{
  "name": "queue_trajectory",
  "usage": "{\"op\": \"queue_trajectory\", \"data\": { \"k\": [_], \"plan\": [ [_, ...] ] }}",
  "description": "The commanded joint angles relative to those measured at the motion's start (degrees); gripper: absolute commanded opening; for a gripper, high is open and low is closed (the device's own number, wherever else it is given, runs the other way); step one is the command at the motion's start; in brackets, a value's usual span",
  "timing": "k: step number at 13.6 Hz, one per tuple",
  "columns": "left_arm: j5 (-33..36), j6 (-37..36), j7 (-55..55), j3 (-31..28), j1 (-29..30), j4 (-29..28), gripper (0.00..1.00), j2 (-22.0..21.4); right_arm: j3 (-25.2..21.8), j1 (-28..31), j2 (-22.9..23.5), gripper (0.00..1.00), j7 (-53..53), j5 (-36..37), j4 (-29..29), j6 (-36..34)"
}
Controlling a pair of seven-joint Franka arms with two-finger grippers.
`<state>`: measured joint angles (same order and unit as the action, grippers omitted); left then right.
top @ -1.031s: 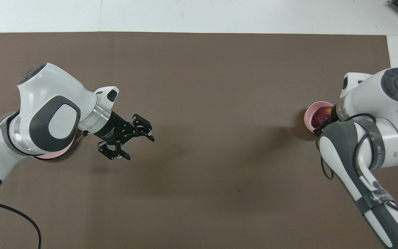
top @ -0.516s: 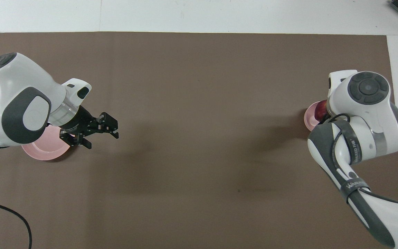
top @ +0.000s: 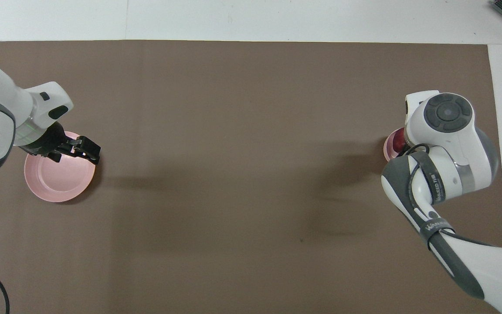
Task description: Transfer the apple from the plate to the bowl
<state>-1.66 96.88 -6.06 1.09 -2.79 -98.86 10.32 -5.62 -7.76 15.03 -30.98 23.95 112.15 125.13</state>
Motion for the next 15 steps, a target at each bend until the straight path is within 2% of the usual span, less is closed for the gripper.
{"op": "queue_trajectory", "data": {
  "k": [1, 5, 8, 10, 15],
  "plan": [
    [4.0, -1.4, -4.1, -1.4, -1.7, 3.7, 1.0, -1.6, 0.3, 0.7, 1.1, 0.0, -1.2, 1.4, -0.7, 1.2],
    [4.1, -10.0, -3.9, -1.4, -1.6, 12.7, 1.0, -1.5, 0.3, 1.0, 1.8, 0.0, -1.2, 1.4, -0.7, 1.4],
    [4.2, -13.0, -3.9, -1.7, -1.7, 14.2, 1.0, -2.4, 0.3, 1.5, 2.2, 0.0, -1.3, 1.3, -0.5, 2.6],
    [3.4, -13.2, -3.7, -1.3, -1.8, 14.6, 1.0, -5.5, 0.3, 1.5, 2.5, 0.0, -1.3, 1.3, -0.5, 2.6],
    [2.6, -13.6, -3.5, -1.4, -1.0, 13.5, 1.0, -6.6, 0.3, 1.3, 2.8, 0.0, -1.1, 0.7, -0.6, 2.6]
  ]
}}
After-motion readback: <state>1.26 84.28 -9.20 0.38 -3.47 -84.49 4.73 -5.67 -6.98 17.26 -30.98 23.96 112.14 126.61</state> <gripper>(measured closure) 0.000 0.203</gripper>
